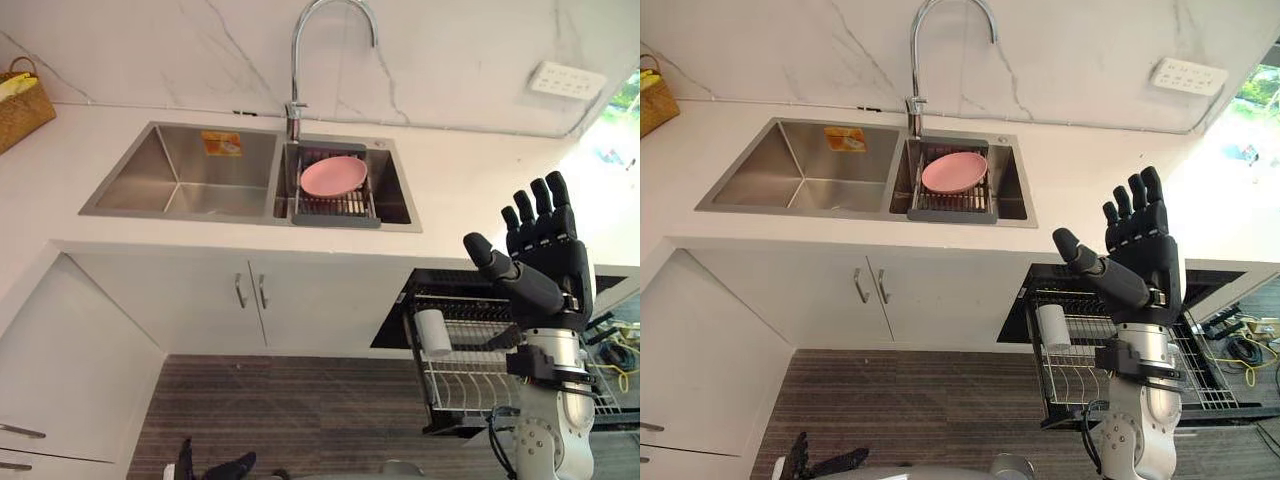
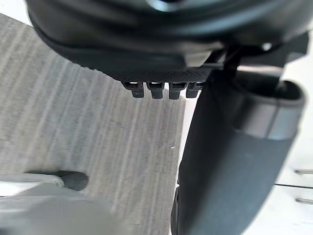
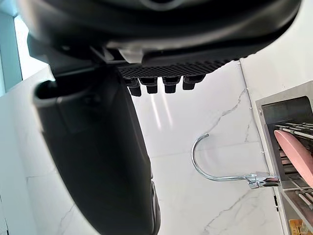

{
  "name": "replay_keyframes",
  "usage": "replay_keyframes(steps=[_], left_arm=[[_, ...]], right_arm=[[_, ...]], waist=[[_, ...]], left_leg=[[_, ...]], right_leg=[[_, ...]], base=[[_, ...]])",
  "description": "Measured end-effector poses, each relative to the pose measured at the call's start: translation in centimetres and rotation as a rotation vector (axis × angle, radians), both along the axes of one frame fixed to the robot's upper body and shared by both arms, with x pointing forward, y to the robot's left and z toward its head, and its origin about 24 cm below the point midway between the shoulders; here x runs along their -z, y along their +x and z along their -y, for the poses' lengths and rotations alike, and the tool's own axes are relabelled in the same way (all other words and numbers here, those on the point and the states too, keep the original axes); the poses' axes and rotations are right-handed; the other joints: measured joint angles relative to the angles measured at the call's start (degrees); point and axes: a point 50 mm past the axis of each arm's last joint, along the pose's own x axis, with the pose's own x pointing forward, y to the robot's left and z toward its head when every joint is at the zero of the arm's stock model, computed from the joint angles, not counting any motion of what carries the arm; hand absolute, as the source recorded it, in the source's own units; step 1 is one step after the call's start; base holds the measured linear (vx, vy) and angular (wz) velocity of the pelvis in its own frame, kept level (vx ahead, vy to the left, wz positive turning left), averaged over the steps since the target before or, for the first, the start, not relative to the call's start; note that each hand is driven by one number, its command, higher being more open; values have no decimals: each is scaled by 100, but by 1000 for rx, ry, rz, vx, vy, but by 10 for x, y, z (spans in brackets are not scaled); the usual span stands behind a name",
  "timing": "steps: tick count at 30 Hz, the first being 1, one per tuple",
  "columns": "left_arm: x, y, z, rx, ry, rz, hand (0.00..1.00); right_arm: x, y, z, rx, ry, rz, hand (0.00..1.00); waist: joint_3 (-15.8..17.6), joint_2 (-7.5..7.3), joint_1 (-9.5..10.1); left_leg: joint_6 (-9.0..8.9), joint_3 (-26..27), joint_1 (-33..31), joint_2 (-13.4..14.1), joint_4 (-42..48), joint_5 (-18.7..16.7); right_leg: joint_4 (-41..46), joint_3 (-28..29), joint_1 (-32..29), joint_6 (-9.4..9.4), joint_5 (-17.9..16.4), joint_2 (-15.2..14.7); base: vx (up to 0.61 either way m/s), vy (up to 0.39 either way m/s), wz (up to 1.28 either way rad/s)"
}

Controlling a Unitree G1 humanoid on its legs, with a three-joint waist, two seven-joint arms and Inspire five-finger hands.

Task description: Walk over to the sink, pick up the cup, carry it to the dishwasher, place the cup inside the dishwasher, then close the dishwasher door

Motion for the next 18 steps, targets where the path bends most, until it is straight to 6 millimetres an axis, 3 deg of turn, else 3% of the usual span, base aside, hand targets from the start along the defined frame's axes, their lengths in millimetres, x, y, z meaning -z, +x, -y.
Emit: replay_keyframes(steps=[6, 12, 14, 15, 16, 18], left_arm=[[1, -2, 2, -6, -6, -6, 100], [3, -6, 3, -14, -8, -27, 100], [5, -9, 2, -26, -3, -41, 100], [7, -15, 3, -50, -10, -63, 100], [10, -22, 4, -81, -24, -90, 100], [11, -25, 2, -163, -58, -80, 100]], right_arm=[[-5, 0, 9, 53, 16, 24, 100], [-7, 1, 9, 55, 19, 31, 100], [-6, 2, 8, 46, 18, 30, 100], [-7, 2, 7, 30, 11, 32, 100], [-6, 1, 6, 16, 11, 31, 100], [-5, -2, 6, 12, 5, 25, 100]], waist=[[-13, 76, -19], [5, 116, -26], [45, 150, -13], [100, 247, -6], [122, 263, -14], [150, 254, -23]], left_leg=[[-228, 268, 264, 357, -93, -159], [-251, 616, 498, 360, -71, -237], [-266, 723, 397, 439, 330, -524], [-310, 802, 256, 551, 809, -781], [-443, 915, 5, 662, 1465, -981], [-526, 1086, -602, 836, 2650, -1002]], right_leg=[[-725, 169, 447, -161, 223, 453], [-923, 439, 647, -147, 308, 501], [-898, 560, 657, -151, 294, 560], [-887, 637, 694, -181, 230, 661], [-880, 687, 717, -222, 166, 670], [-891, 675, 720, -245, 156, 655]], base=[[90, -99, -22], [20, 5, -27], [-42, -7, -33], [-34, -21, -33], [-34, -11, -22], [-1, -4, 5]])
